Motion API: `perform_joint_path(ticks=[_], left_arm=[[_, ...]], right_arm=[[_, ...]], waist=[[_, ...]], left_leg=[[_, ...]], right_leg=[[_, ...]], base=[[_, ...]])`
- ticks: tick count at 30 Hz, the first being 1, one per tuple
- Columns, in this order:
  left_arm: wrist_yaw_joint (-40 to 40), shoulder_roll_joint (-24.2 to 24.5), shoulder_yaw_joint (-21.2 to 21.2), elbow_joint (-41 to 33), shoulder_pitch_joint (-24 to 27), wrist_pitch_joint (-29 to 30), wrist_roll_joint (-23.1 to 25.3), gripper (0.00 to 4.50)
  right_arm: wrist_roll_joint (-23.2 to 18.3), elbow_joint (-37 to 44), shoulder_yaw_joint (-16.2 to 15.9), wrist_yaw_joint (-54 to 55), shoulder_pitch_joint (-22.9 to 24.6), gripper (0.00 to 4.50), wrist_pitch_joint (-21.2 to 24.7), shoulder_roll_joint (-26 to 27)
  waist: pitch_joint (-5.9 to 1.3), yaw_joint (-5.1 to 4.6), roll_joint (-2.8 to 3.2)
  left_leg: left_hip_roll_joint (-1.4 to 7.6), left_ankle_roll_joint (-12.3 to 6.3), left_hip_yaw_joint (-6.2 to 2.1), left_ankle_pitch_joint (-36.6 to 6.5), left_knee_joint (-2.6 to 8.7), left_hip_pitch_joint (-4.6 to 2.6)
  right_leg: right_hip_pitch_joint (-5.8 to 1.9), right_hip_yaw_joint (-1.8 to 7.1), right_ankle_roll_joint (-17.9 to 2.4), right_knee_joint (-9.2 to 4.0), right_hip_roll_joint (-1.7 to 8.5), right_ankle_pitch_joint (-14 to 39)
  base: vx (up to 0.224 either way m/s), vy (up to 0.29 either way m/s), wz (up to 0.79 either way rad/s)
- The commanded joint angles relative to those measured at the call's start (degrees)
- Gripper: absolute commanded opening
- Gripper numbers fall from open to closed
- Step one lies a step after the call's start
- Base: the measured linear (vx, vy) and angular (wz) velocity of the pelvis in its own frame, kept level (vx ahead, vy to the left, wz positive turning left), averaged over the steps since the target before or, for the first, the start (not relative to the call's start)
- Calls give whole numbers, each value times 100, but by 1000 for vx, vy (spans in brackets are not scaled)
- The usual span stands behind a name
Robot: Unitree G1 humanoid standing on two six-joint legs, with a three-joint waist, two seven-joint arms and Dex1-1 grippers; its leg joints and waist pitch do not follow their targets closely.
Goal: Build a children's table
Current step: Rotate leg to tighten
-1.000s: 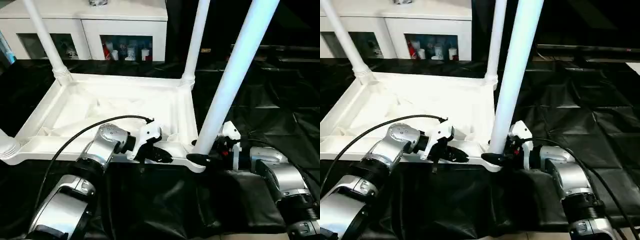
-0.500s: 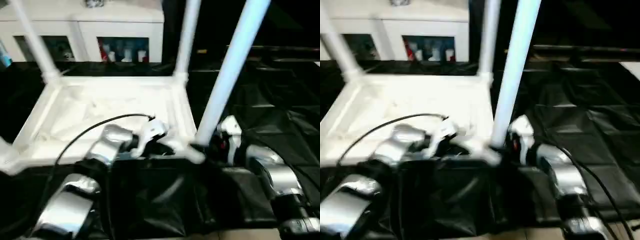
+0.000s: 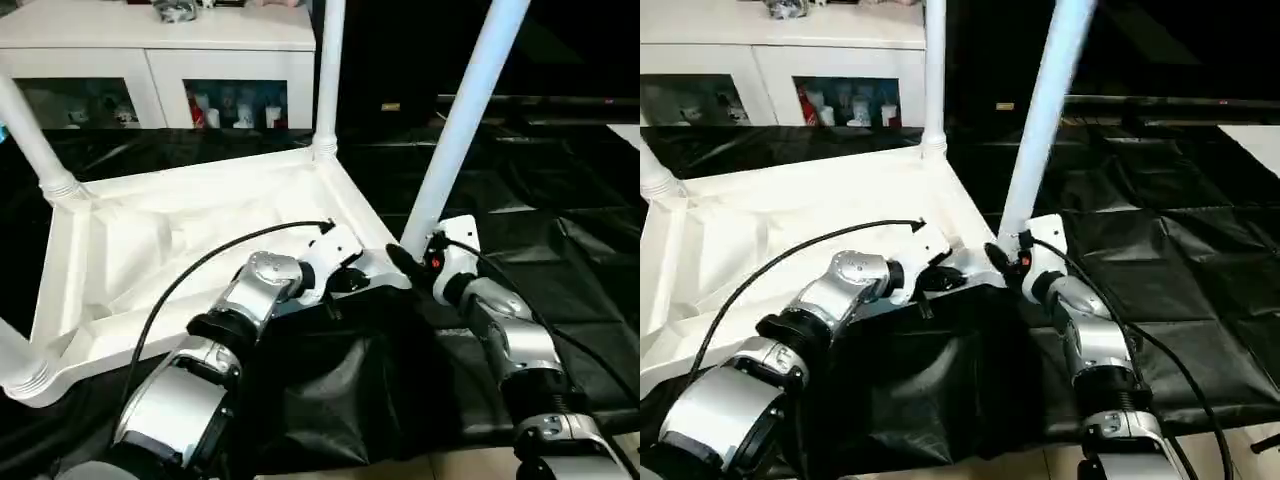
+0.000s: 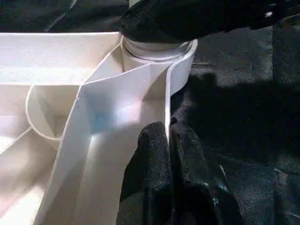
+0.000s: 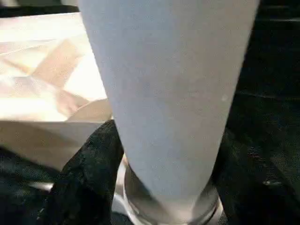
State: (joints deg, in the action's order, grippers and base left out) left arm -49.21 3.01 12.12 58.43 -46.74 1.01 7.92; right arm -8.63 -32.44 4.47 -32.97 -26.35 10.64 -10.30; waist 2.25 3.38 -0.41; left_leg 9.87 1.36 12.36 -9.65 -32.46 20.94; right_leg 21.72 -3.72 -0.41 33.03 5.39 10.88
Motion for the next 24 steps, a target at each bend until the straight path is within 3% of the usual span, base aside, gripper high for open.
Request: perform_joint_path(ticks=[1,2,9,12,13,17,24], left_arm=[[-380,-26,-16,-187,61,-232,-251,0],[-583,43,12,-245,107,-240,-270,0],[-1438,373,55,-559,301,-268,-434,0],[-1756,482,50,-663,354,-286,-520,0],[-1888,527,59,-712,375,-274,-545,0],[-2393,701,119,-943,467,-129,-641,0],[-2685,808,111,-1144,531,6,-679,0]], right_arm=[[-97,17,-737,-1093,280,317,316,76],[-122,100,-777,-1286,305,317,338,-34],[-252,590,-1050,-2392,453,317,431,-657],[-214,687,-1166,-2709,494,317,345,-857],[-199,722,-1193,-2839,513,317,321,-929],[-231,847,-1234,-3176,561,317,358,-1105],[-335,961,-1264,-3419,588,302,455,-1188]], waist=[[-259,27,-46],[-264,35,-70],[-282,92,-54],[-287,125,-49],[-281,120,-79],[-265,176,-56],[-276,212,-51]], left_leg=[[375,-110,-254,-2090,418,-123],[376,-178,-240,-1961,408,-101],[412,-347,-204,-1431,386,-64],[422,-336,-200,-1406,382,-75],[417,-344,-193,-1419,380,-71],[431,-265,-193,-1541,394,-87],[439,-216,-190,-1463,400,-92]], right_leg=[[-98,253,-922,-519,433,2144],[-117,259,-973,-497,435,1984],[-168,232,-1253,-385,405,1323],[-164,229,-1332,-365,414,1219],[-164,227,-1331,-368,405,1251],[-138,246,-1250,-401,427,1611],[-141,246,-1333,-354,421,1305]], base=[[0,0,0],[0,0,0],[0,0,0],[0,0,0],[0,0,0],[0,0,0],[0,0,0]])
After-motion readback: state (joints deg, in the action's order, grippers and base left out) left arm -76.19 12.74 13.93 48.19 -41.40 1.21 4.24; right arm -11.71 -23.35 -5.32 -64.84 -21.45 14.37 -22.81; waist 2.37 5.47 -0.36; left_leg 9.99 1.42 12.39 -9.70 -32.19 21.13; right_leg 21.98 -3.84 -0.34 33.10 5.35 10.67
